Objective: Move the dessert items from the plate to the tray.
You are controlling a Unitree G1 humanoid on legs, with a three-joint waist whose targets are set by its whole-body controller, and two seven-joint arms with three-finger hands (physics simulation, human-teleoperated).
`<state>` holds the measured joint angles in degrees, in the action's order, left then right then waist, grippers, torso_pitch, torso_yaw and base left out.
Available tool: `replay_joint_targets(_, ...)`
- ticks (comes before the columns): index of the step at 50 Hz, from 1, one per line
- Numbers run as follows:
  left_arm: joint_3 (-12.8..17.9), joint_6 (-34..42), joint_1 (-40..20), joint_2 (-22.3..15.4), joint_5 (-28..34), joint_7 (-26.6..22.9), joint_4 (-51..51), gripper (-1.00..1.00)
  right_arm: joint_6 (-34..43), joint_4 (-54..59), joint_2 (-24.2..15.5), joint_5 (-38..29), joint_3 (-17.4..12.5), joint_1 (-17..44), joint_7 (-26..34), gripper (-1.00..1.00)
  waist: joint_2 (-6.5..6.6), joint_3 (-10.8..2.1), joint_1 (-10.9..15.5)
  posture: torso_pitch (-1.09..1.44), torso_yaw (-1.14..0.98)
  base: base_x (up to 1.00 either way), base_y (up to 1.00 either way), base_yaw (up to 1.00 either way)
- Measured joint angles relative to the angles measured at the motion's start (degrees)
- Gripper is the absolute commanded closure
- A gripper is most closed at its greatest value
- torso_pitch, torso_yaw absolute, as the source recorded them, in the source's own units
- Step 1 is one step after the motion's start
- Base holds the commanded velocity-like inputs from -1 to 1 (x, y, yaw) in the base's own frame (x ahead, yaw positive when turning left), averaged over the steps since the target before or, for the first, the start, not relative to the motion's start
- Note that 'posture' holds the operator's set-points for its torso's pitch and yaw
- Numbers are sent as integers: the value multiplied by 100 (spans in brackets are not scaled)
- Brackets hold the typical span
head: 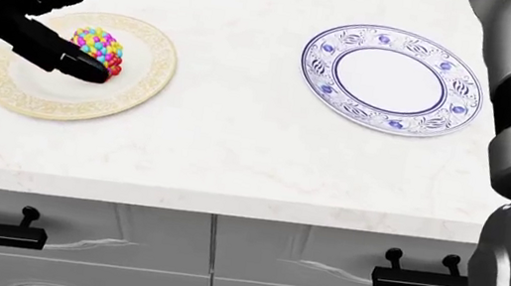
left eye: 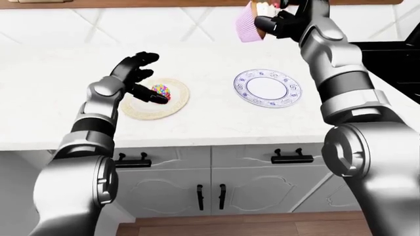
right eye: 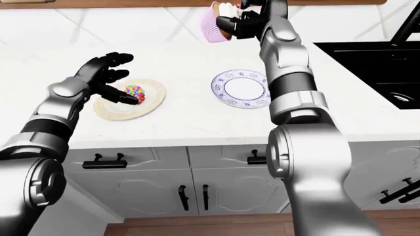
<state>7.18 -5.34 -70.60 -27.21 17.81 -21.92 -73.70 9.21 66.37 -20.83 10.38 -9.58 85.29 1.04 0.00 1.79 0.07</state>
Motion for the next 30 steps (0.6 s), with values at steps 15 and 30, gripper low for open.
replay_joint_targets(15, -22, -61, 105, 38, 81, -4, 9, -49, -26, 23, 13, -4, -3, -9, 0, 100, 0, -6, 0, 0, 0, 0, 0, 0)
replay_joint_targets(30, -38, -129, 216, 72, 146, -43, -22, -44, -49, 58, 33, -20, 1, -15, -8, 100, 1, -10, 1, 0, 0, 0, 0, 0)
